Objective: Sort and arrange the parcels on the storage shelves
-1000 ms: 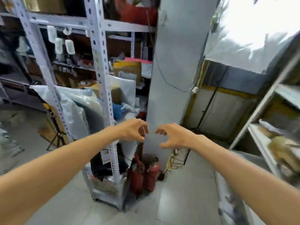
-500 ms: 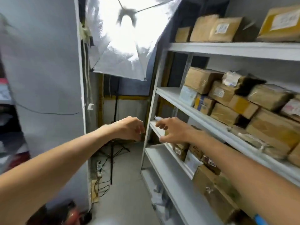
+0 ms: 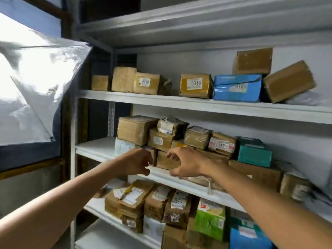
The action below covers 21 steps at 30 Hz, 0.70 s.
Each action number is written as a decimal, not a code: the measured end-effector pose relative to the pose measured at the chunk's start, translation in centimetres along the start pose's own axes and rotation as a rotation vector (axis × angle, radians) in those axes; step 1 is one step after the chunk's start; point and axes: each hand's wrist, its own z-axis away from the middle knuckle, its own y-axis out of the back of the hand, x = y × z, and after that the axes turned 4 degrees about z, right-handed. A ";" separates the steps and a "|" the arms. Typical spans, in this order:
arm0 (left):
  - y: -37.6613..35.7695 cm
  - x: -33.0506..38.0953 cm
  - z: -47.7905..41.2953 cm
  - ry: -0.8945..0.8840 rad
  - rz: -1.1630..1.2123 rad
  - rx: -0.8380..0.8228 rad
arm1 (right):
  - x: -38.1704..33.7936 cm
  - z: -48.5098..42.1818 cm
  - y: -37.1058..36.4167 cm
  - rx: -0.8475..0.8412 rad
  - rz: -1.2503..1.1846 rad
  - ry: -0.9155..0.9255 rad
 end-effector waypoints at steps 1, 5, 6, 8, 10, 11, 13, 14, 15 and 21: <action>0.3 0.6 -1.3 -0.027 0.013 0.008 | 0.6 0.0 0.5 0.012 0.013 -0.024; 1.7 1.8 -6.3 -0.098 0.026 0.027 | 3.1 -0.1 2.7 0.062 0.068 -0.121; 2.1 2.0 -7.4 -0.113 0.031 0.045 | 3.7 -0.2 3.2 0.078 0.079 -0.142; 2.7 2.4 -9.3 -0.143 0.040 0.086 | 5.0 -0.3 4.2 0.114 0.099 -0.176; 3.6 2.8 -10.9 -0.154 0.041 0.114 | 6.3 -0.4 5.2 0.141 0.107 -0.208; 4.2 3.0 -11.7 -0.154 0.037 0.125 | 6.9 -0.7 5.8 0.148 0.105 -0.224; 5.4 3.0 -12.9 -0.160 0.042 0.165 | 7.9 -1.2 7.0 0.158 0.084 -0.254; 6.0 3.0 -13.6 -0.158 0.052 0.189 | 8.3 -1.5 7.6 0.178 0.069 -0.273; 6.5 3.1 -14.2 -0.147 0.057 0.204 | 8.6 -1.8 8.2 0.209 0.052 -0.294; 9.6 2.3 -17.9 -0.142 0.098 0.314 | 9.8 -3.8 11.6 0.399 0.051 -0.393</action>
